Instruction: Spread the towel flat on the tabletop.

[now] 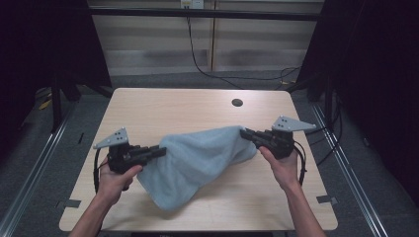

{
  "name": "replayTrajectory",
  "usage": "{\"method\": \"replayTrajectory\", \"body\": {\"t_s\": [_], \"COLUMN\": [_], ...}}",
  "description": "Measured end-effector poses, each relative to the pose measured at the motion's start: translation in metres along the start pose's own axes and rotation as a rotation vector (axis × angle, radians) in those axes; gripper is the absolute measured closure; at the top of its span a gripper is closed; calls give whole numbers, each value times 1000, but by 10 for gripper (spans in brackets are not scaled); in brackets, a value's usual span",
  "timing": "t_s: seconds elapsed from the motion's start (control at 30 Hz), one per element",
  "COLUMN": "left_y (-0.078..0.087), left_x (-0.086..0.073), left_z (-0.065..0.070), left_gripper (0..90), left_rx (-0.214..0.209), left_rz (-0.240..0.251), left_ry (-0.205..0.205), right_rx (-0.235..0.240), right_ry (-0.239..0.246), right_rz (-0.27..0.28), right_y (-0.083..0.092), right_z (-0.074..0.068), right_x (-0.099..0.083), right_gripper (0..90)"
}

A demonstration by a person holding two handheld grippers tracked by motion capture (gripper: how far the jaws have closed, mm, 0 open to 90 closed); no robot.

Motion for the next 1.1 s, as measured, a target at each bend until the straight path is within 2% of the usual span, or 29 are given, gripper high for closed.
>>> {"method": "replayTrajectory", "body": {"t_s": [0.03, 0.07, 0.1, 0.17, 0.2, 0.23, 0.27, 0.3, 0.37, 0.4, 0.43, 0.47, 0.53, 0.6, 0.63, 0.67, 0.7, 0.73, 0.77, 0.8, 0.87, 0.9, 0.93, 1.03, 1.07, 1.1], "left_y": [0, -7, -11, -18, -20, -21, -21, -22, -19, -16, -12, -9, -2, 2, 8, 10, 11, 10, 8, 4, -7, -7, -16, -20, -23, -24], "left_x": [0, -13, -21, -39, -48, -58, -58, -71, -72, -69, -66, -62, -54, -51, -46, -44, -43, -44, -47, -53, -68, -68, -81, -87, -92, -93], "left_z": [0, -21, -29, -40, -43, -45, -45, -50, -52, -51, -49, -46, -38, -34, -23, -17, -10, -3, 4, 9, 17, 17, 26, 32, 37, 39], "left_gripper": [831, 830, 830, 830, 829, 829, 827, 820, 779, 723, 665, 651, 604, 580, 568, 567, 560, 554, 560, 584, 606, 605, 589, 516, 510, 492], "left_rx": [0, 40, 66, 76, 89, 105, 105, 111, 102, 112, 110, 95, 102, 94, 87, 74, 67, 26, -10, -30, -93, -93, -113, -128, -155, -156], "left_rz": [0, -15, -37, -73, -96, -104, -104, -148, -144, -136, -130, -113, -108, -96, -98, -101, -126, -136, -153, -187, -230, -230, -296, -309, -312, -321], "left_ry": [0, 71, 92, 149, 154, 178, 178, 198, 207, 210, 196, 190, 157, 149, 113, 97, 66, 53, 35, 13, 31, 31, 12, -1, -11, -10], "right_rx": [0, -21, -31, -54, -53, -30, -39, -62, -54, -55, -70, -79, -86, -96, -102, -109, -111, -106, -103, -111, -128, -128, -145, -143, -139, -140], "right_ry": [0, -25, -48, -81, -103, -121, -111, -104, -130, -138, -132, -135, -143, -146, -146, -147, -141, -141, -142, -134, -122, -122, -122, -130, -142, -144], "right_rz": [0, -30, -50, -104, -138, -165, -175, -181, -164, -153, -154, -160, -182, -205, -219, -233, -249, -257, -261, -276, -305, -305, -312, -305, -297, -300], "right_y": [0, -17, -26, -43, -49, -52, -52, -51, -43, -38, -34, -30, -26, -24, -25, -26, -27, -29, -30, -33, -39, -39, -43, -46, -48, -49], "right_z": [0, 17, 25, 40, 45, 46, 46, 47, 50, 52, 54, 57, 62, 66, 68, 69, 70, 71, 71, 72, 74, 74, 75, 76, 75, 76], "right_x": [0, -5, -10, -23, -30, -36, -41, -45, -50, -51, -54, -57, -67, -77, -81, -85, -88, -90, -93, -95, -100, -100, -104, -106, -108, -110], "right_gripper": [883, 867, 846, 770, 721, 672, 627, 595, 579, 579, 579, 576, 567, 565, 557, 555, 557, 575, 582, 578, 546, 546, 504, 490, 484, 479]}}
Point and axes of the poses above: each handheld gripper's, and its own axes: y roughly backward along the jaws, x roughly out of its top, z roughly to its right, the point moved 3 cm from there along -y, roughly forward along the jaws, and after that the axes turned 12 degrees about -y, right-handed, at the moved point
